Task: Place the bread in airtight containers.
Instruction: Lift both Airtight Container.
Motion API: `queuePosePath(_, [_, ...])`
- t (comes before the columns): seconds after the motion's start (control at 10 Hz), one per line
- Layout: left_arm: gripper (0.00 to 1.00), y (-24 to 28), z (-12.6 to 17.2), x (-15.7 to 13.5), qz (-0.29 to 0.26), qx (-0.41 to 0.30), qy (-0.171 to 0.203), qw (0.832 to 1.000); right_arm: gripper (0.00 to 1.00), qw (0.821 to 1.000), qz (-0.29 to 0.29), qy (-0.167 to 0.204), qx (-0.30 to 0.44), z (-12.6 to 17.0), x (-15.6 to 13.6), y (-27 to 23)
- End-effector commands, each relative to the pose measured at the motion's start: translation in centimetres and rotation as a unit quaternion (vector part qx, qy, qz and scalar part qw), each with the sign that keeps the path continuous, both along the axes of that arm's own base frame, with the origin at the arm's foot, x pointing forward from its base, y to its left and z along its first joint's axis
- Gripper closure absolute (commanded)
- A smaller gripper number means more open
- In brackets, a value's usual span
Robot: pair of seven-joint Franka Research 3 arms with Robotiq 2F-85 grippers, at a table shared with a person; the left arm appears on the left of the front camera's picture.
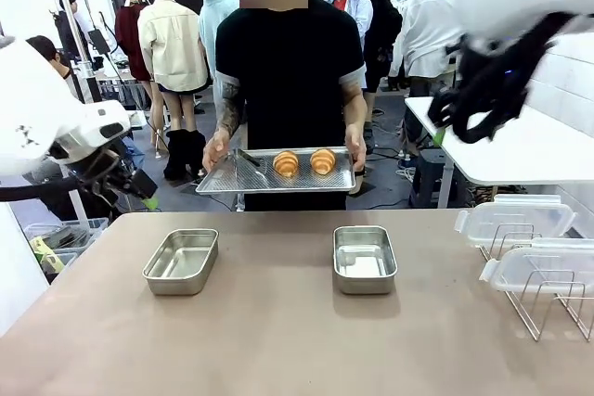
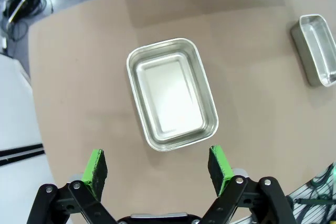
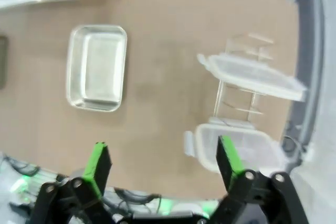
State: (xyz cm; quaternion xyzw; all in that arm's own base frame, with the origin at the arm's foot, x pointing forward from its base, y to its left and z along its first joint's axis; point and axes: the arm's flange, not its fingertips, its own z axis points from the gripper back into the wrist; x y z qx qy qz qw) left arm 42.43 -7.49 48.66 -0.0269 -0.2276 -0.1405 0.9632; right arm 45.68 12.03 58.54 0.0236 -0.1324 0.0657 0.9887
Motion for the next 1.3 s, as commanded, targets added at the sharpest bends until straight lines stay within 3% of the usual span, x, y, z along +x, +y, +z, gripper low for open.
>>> queuePosePath(0.0, [0.0, -1.1, -1.4, 1.6, 0.038, -0.015, 0.013, 0.999, 0.0, 0.999, -0.023, 0.028, 0.021, -2.9, 3.3, 1.4])
queuePosePath(0.2, [0.0, -1.3, -4.3, 2.6, 0.055, -0.021, 0.047, 0.997, 0.0, 0.999, -0.05, 0.012, 0.018, -7.7, 2.6, 2.6])
queuePosePath(0.3, [0.0, -0.7, -2.8, 1.4, 0.027, -0.008, 0.031, 0.999, 0.0, 0.999, -0.012, 0.036, 0.01, -5.3, 3.7, 2.2])
queuePosePath(0.5, [0.0, -0.7, -2.8, 1.4, 0.027, -0.008, 0.031, 0.999, 0.0, 0.999, -0.012, 0.036, 0.01, -5.3, 3.7, 2.2])
queuePosePath(0.6, [0.0, -1.1, -4.1, 1.9, 0.034, -0.009, 0.042, 0.998, 0.0, 0.999, -0.023, 0.034, 0.013, -6.8, 4.1, 2.4])
queuePosePath(0.7, [0.0, -0.7, -4.4, 2.8, 0.069, -0.008, 0.036, 0.997, 0.0, 0.998, -0.001, 0.068, 0.004, -8.4, 5.0, 3.1])
queuePosePath(0.8, [0.0, -0.5, -5.8, 3.9, 0.073, -0.016, 0.058, 0.996, 0.0, 0.996, 0.003, 0.09, -0.006, -10.9, 6.5, 4.2])
queuePosePath(1.2, [0.0, 0.5, -10.2, 5.9, 0.106, -0.018, 0.102, 0.989, 0.0, 0.994, -0.015, 0.11, 0.014, -19.5, 8.2, 5.6])
